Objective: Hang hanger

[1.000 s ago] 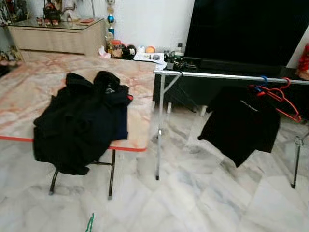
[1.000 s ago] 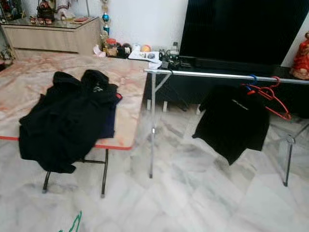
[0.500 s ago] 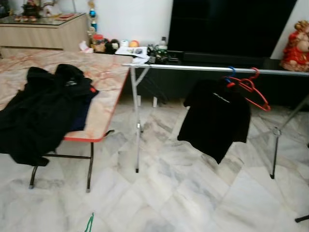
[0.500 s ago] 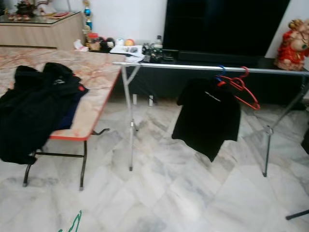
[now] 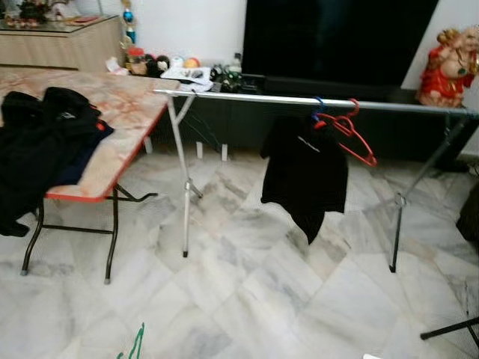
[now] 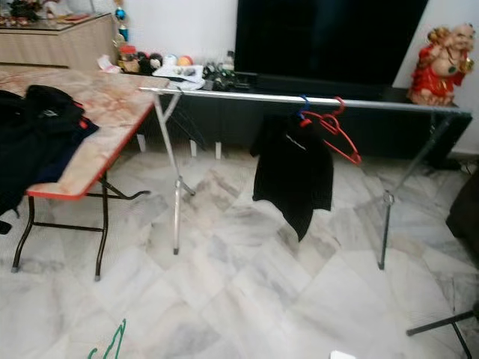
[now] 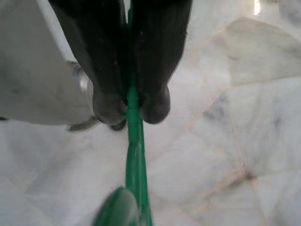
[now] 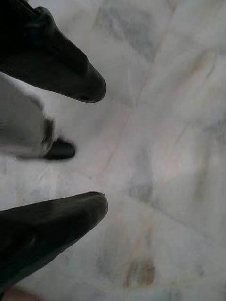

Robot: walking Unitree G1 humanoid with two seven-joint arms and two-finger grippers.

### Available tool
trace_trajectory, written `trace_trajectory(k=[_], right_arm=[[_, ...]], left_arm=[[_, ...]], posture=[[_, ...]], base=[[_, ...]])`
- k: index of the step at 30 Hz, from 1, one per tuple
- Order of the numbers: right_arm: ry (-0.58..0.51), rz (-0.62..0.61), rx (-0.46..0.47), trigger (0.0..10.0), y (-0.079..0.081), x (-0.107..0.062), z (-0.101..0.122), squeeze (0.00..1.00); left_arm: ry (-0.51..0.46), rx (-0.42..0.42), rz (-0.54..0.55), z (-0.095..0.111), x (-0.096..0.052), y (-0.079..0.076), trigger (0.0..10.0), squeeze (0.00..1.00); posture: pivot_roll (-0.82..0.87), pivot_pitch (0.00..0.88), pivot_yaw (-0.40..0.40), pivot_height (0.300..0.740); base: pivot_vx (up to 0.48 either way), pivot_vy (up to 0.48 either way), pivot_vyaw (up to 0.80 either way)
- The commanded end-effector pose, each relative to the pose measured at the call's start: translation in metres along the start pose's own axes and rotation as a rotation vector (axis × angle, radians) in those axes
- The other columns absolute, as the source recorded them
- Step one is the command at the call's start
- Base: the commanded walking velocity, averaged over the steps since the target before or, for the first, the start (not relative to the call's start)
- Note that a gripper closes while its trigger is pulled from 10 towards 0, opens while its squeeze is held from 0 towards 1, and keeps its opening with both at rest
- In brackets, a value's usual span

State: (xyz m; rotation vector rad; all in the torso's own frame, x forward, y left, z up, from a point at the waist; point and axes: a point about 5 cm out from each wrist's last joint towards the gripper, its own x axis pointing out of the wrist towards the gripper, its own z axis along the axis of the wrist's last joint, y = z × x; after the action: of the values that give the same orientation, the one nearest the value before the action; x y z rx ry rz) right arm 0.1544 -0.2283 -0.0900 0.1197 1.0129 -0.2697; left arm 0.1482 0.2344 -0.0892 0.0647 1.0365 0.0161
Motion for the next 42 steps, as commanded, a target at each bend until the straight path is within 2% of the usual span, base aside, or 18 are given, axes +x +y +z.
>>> trace_trajectory(k=[1,11,42], right_arm=[[-0.002,0.004,0.0,10.0,0.0017,0.0003,0.0009,0.0],[0.004,-0.007,-0.009,10.0,-0.0044,-0.0006,-0.0015,0.0],[0.008,-0.001,-0.019,10.0,-0.004,-0.0009,-0.0037,0.0]], left_arm=[[0.016,-0.008,0.011,-0.0034,-0.0012,0.0043,10.0,0.0],[0.02,-0.043,-0.001,-0.0074,-0.0012,-0.0004,10.0,0.0],[0.024,-0.027,-0.017,-0.0091,-0.0017,-0.0005,10.0,0.0]], posture=[[0.18,0.0,-0.016,0.74],[0.16,0.0,-0.031,0.74],[0.15,0.0,-0.019,0.74]], base=[[0.0,0.0,0.0],[0.025,0.0,0.0],[0.339,0.0,0.0]])
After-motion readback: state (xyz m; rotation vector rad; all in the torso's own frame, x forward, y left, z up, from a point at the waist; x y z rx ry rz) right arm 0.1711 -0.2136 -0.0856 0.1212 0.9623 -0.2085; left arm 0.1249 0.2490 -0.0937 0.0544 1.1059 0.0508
